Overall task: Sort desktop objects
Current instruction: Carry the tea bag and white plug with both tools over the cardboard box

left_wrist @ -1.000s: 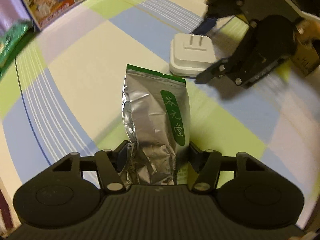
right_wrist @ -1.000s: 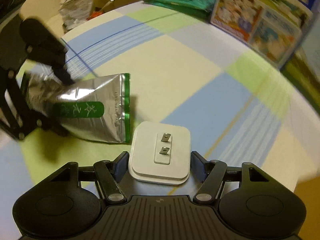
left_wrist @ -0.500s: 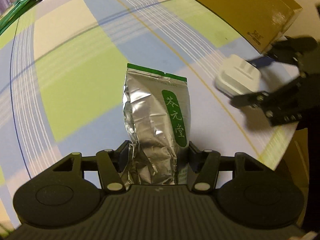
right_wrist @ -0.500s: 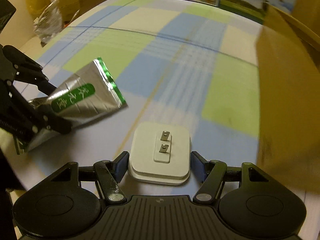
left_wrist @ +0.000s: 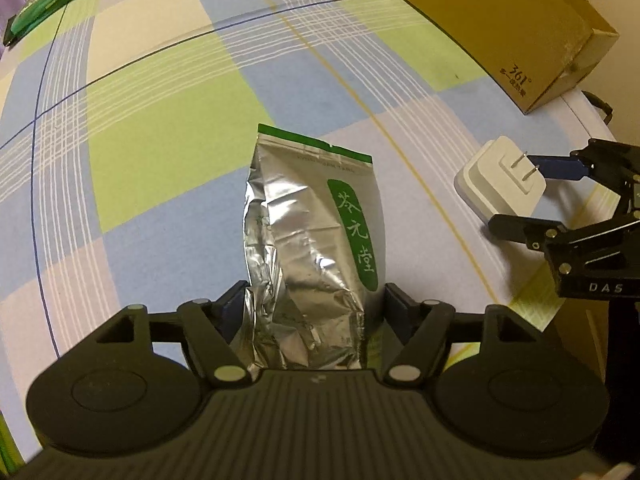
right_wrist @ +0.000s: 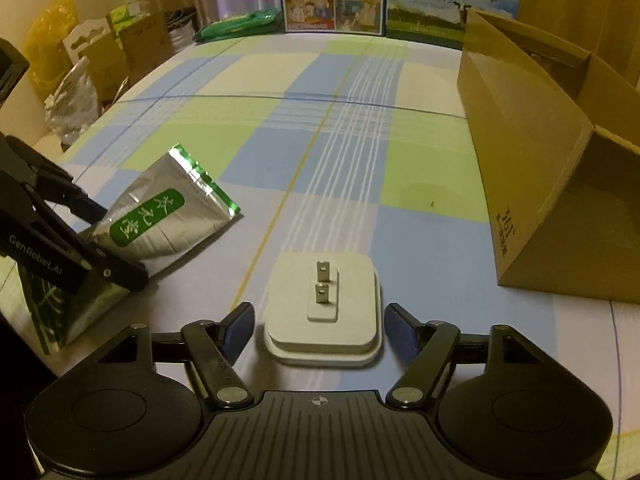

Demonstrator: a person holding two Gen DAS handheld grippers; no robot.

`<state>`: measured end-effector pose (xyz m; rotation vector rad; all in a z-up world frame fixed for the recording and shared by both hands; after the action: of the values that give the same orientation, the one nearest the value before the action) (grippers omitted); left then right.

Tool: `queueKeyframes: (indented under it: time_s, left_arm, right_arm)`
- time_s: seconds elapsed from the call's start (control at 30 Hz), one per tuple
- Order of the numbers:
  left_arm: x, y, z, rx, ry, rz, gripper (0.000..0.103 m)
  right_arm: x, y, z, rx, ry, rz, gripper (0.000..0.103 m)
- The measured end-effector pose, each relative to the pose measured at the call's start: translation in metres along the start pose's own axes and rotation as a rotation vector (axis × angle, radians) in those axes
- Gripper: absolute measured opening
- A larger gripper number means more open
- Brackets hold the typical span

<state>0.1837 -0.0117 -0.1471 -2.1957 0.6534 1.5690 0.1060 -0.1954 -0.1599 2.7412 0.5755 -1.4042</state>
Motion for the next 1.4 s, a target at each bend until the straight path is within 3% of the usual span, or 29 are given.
queueKeyframes:
  time_s: [0.2, 0.3, 0.37, 0.53, 0.73, 0.9, 1.4]
  left_arm:
    - [0.005, 0.004, -0.002, 0.036, -0.012, -0.006, 0.072]
    - [0.005, 0.009, 0.0, 0.08, -0.014, -0.049, 0.066]
    - [0.003, 0.012, 0.0, 0.084, -0.011, -0.044, 0.054]
    - [-0.003, 0.013, 0.0, 0.058, -0.001, -0.046, 0.047]
    - [-0.012, 0.016, 0.0, -0.013, 0.03, -0.024, 0.046]
    - [-0.015, 0.018, -0.002, -0.056, 0.034, -0.016, 0.046]
    - [-0.029, 0.024, -0.002, -0.103, 0.055, -0.014, 0.046]
  right_arm:
    - [0.001, 0.001, 0.003, 0.012, 0.025, 0.013, 0.077]
    - [-0.001, 0.003, 0.006, 0.015, 0.026, 0.019, 0.078]
    - [-0.001, 0.005, 0.007, 0.022, 0.032, 0.023, 0.078]
    - [0.0, 0.003, 0.007, 0.015, 0.043, 0.02, 0.078]
    - [0.004, 0.003, 0.009, 0.016, 0.046, 0.039, 0.075]
    - [0.007, 0.0, 0.01, -0.021, 0.041, 0.052, 0.062]
    - [-0.02, -0.006, -0.002, -0.022, 0.108, 0.043, 0.062]
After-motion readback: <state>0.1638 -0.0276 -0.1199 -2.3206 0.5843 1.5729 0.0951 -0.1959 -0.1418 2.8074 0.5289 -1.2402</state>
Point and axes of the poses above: each gripper's, at about its wrist camera, not at the fingertips, and x roughly the way its jaws point, y to its right, z to its underside, the point moved 6 cm from there along x, roughly the way its jaws point, and after that the axes turned 7 degrees about -z, right-handed, at the moved point
